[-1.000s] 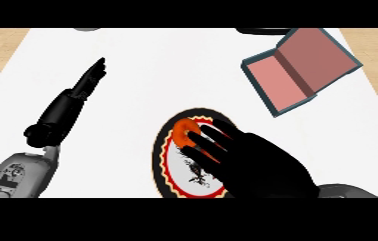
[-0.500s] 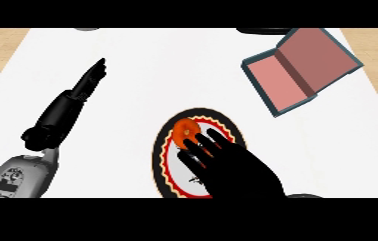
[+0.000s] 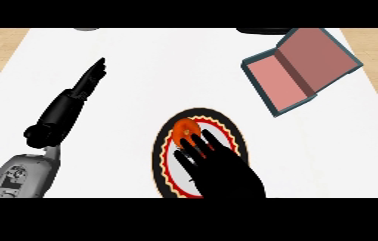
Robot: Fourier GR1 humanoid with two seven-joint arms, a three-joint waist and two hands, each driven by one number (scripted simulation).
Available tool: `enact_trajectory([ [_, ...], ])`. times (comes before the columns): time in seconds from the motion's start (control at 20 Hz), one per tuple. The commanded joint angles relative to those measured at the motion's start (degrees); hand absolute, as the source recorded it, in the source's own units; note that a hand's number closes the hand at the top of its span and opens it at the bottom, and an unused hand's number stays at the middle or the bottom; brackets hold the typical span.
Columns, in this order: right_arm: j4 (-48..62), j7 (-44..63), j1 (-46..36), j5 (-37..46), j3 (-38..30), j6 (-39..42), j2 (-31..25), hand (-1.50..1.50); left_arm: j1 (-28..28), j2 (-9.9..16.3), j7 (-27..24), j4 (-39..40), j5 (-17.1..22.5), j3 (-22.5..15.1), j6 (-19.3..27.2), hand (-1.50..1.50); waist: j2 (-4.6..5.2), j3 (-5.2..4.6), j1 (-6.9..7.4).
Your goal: Pick the tomato from the plate and place it in the cardboard box
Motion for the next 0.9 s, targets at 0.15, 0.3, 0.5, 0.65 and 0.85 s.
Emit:
enact_trajectory([
  [0.15,4.42,-4.75,0.78,5.58,-2.63,0.52,0.41,-1.5,2.49,-3.14,-4.08,1.78,-2.53,0.19,-1.14,0.0,0.03,-0.01,0.01],
  [0.3,4.64,-6.85,2.14,8.5,-3.45,0.08,0.57,-1.5,-1.13,-0.73,2.34,-1.03,-0.2,4.28,-4.06,0.0,-0.03,0.0,0.0],
  [0.5,10.22,-7.5,1.81,10.98,-2.61,-0.03,7.38,-1.5,1.63,-1.76,2.04,-4.1,-1.94,4.19,-4.24,0.0,-0.03,0.0,0.14],
  [0.65,10.61,-12.39,3.21,11.87,-4.52,-0.63,5.96,-1.5,0.33,-4.41,1.07,-0.88,-4.28,3.63,-3.38,0.0,0.0,0.0,-0.04],
  [0.85,17.15,-15.14,4.72,15.88,-3.66,-6.33,6.02,-1.5,1.57,-5.69,4.28,-5.52,-4.24,3.25,-3.42,0.0,-0.02,0.02,0.15],
])
